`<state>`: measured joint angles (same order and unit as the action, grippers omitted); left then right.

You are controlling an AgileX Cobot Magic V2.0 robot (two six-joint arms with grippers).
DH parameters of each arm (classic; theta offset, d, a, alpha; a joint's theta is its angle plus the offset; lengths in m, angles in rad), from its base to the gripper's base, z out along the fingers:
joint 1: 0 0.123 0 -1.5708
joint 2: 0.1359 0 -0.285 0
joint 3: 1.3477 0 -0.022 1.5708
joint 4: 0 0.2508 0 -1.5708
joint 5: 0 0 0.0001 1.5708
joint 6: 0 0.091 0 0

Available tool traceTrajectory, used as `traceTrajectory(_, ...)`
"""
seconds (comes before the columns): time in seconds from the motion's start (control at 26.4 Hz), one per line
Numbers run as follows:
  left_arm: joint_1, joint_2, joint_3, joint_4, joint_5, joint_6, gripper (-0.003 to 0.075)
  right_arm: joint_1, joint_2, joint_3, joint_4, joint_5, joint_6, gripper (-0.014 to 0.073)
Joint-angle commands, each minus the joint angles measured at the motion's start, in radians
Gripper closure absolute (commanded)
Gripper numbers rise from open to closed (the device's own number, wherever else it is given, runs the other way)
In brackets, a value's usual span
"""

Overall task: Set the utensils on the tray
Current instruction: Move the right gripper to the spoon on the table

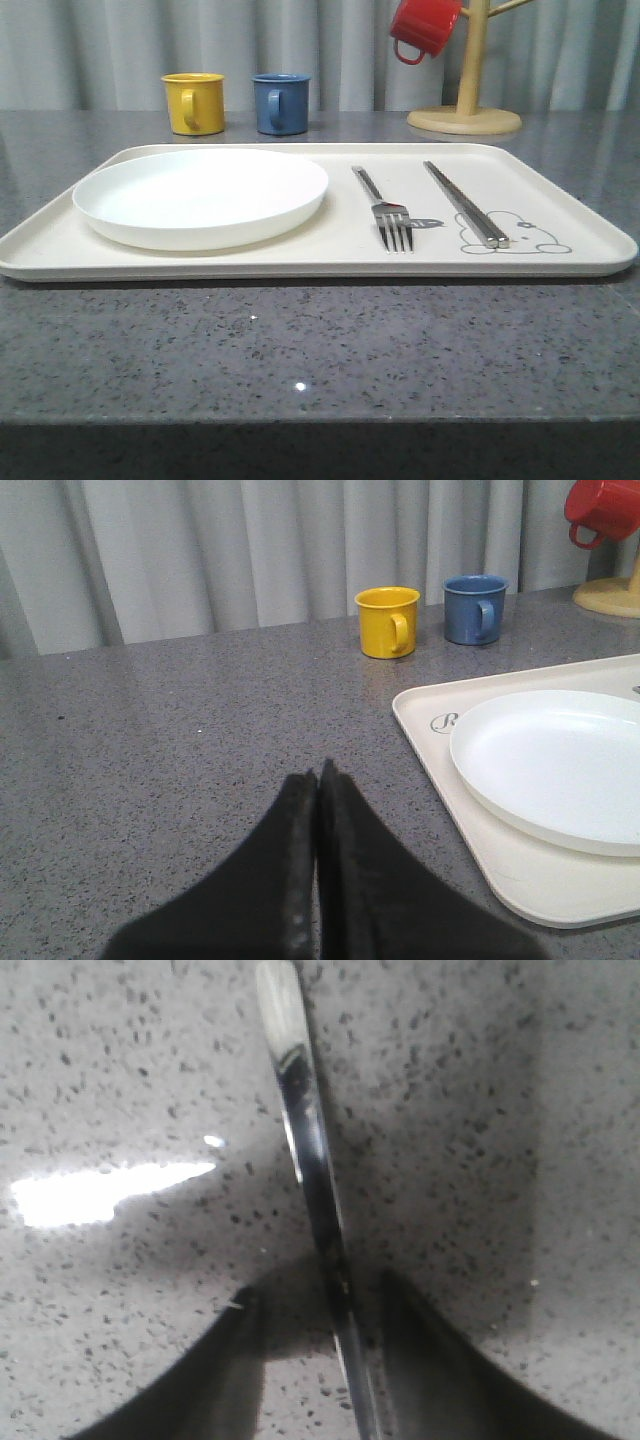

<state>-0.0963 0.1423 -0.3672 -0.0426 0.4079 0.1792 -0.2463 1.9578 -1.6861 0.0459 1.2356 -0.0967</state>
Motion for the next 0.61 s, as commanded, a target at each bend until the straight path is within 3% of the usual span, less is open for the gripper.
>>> traceTrajectory(0.0,0.002,0.011,-0.027,-0.011,-0.082,-0.012,0.0738,-0.006,-0.049,-0.021,-0.003,0.056,-0.012,0.0435)
traceTrajectory(0.19,0.002,0.011,-0.027,-0.011,-0.082,-0.012,0.0738,-0.006,-0.049,-0.021,-0.003,0.071,-0.012,0.0582)
traceTrajectory(0.57,0.002,0.011,-0.027,-0.011,-0.082,-0.012,0.0738,0.047,-0.205,-0.025,0.011,0.099,0.119,0.0582)
